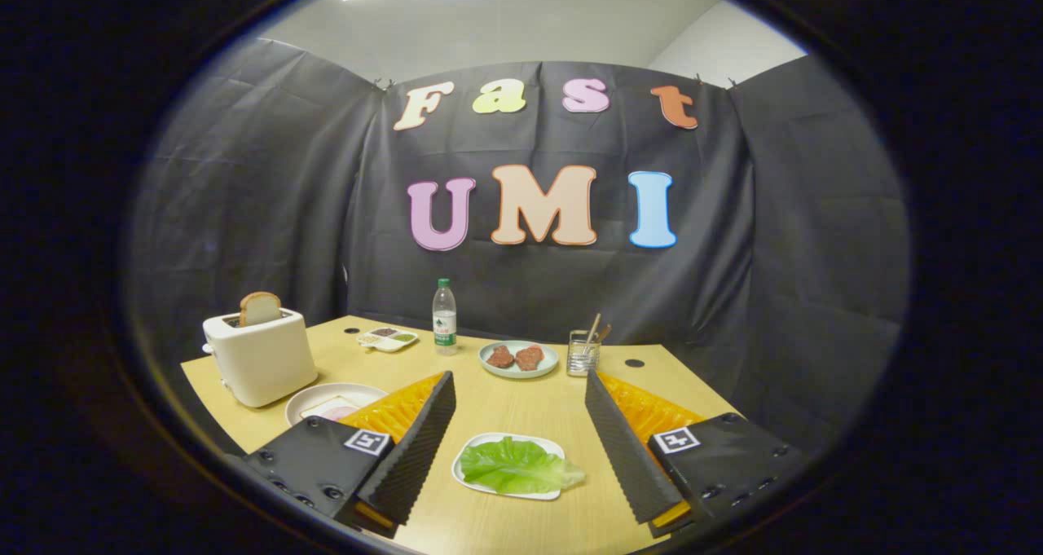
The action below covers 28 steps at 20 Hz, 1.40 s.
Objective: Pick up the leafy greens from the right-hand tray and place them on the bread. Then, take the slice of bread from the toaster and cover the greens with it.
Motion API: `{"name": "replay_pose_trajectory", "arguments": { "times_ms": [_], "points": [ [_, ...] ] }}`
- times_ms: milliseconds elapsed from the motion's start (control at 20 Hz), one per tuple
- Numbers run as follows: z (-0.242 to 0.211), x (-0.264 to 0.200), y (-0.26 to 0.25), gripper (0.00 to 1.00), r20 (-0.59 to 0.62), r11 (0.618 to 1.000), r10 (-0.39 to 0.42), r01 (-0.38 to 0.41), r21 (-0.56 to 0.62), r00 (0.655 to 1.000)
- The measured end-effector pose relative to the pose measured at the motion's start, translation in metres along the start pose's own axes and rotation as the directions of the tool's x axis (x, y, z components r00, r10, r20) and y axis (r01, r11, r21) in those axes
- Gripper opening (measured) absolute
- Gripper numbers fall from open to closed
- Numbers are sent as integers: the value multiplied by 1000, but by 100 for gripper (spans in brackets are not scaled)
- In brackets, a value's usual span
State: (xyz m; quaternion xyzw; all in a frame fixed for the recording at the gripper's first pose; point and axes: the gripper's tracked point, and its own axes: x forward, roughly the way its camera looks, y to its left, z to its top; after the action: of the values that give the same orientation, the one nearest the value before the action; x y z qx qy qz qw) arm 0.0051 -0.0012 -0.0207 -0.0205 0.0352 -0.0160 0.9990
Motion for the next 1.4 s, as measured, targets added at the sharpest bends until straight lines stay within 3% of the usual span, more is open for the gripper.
{"name": "replay_pose_trajectory", "arguments": {
  "times_ms": [450,800,1250,1400],
  "points": [
    [-8,4,-4,100,-26,1000,4,-4,9,1000],
    [-56,25,-27,100,-163,996,8,6,89,987],
    [-167,65,-75,98,-431,968,-14,121,220,902],
    [-190,71,-75,98,-475,954,23,122,273,880]
  ]
}}
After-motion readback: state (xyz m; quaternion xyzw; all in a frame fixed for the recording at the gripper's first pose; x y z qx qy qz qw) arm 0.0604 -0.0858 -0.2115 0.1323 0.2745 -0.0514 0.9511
